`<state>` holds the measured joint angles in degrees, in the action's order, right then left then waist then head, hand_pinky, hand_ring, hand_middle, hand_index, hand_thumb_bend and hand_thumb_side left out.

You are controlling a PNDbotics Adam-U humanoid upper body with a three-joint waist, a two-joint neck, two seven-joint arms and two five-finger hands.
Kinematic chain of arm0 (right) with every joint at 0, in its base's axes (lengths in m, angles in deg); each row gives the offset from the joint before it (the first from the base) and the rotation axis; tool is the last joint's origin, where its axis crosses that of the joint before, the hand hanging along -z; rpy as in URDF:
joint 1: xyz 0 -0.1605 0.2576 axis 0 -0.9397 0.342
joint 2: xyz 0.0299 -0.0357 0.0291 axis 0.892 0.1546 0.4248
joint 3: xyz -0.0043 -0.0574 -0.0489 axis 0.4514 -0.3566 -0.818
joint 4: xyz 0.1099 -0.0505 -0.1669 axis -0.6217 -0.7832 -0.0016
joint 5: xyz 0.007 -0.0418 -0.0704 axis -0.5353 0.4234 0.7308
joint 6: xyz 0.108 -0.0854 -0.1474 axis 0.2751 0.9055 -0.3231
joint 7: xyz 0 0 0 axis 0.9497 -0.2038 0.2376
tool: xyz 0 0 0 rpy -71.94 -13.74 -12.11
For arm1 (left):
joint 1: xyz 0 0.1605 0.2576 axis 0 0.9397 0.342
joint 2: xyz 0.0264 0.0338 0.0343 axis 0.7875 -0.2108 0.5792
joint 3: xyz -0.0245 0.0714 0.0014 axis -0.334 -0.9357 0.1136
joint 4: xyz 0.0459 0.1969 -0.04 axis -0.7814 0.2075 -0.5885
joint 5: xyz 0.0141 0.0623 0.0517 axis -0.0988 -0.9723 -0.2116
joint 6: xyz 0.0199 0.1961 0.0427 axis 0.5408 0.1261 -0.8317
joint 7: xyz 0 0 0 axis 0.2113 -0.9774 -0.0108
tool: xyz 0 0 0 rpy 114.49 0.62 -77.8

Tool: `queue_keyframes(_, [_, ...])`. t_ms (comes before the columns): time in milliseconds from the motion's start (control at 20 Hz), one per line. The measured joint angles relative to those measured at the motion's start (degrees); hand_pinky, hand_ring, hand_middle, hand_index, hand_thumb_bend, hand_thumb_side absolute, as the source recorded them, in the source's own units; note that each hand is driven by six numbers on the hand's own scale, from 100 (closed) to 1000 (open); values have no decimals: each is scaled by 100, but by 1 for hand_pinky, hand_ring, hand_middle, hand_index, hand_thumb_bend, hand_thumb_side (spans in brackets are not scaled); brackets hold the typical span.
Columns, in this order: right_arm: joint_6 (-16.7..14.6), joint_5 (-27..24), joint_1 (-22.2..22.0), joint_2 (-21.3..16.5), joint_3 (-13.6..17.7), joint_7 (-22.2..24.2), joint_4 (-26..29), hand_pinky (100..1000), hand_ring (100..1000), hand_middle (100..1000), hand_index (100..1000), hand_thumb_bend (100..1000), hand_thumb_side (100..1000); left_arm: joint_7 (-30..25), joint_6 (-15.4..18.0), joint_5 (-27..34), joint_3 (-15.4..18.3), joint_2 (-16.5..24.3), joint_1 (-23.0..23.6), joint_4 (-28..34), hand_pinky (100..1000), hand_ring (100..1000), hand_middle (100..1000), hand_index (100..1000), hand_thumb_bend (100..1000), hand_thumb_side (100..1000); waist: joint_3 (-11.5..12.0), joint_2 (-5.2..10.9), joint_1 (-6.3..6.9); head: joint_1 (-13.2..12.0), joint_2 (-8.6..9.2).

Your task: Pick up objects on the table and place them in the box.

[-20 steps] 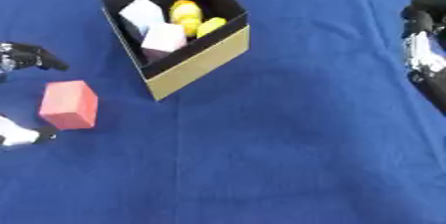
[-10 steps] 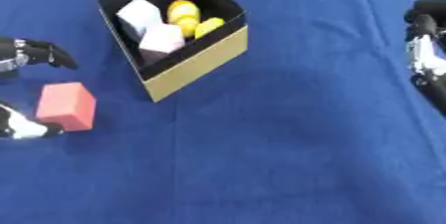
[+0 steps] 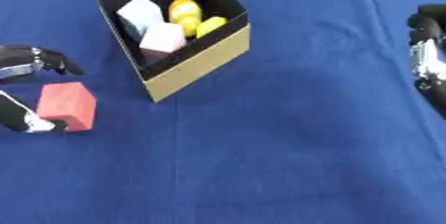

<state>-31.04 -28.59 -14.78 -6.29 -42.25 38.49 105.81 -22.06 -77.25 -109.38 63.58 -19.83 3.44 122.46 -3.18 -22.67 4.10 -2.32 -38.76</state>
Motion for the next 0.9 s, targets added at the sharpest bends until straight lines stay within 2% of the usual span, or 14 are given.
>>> queue_keyframes(50, [0,0,1,2,0,0,0,735,739,641,728,100,445,-16,15,-8,-16,-28,-27,-47,829,768,738,863,470,268,0,-2,0,-5,0])
queue_keyframes(200, [3,0,1,16,-1,-3,0,734,739,641,728,100,442,-63,62,-39,-50,-88,-72,-139,795,714,644,814,358,260,-1,-2,-1,-10,0])
queue_keyframes(250, [7,0,1,21,-1,-6,0,734,739,641,728,100,442,-68,72,-42,-51,-93,-74,-142,793,711,640,811,352,259,-1,-2,-1,-11,0])
queue_keyframes(400, [13,0,0,45,-1,-13,0,734,738,641,728,100,440,-53,95,-43,-51,-93,-75,-138,762,670,587,761,237,231,-1,-2,-1,-11,0])
queue_keyframes(650, [11,0,0,46,0,-16,0,735,738,641,728,100,438,40,79,-51,-27,-91,-48,-31,752,657,573,738,157,194,-3,1,-1,-8,0])
queue_keyframes(900, [4,4,-17,22,2,-24,0,736,738,641,729,100,434,133,-11,26,273,25,32,515,755,662,583,747,131,187,-11,19,4,45,-1])
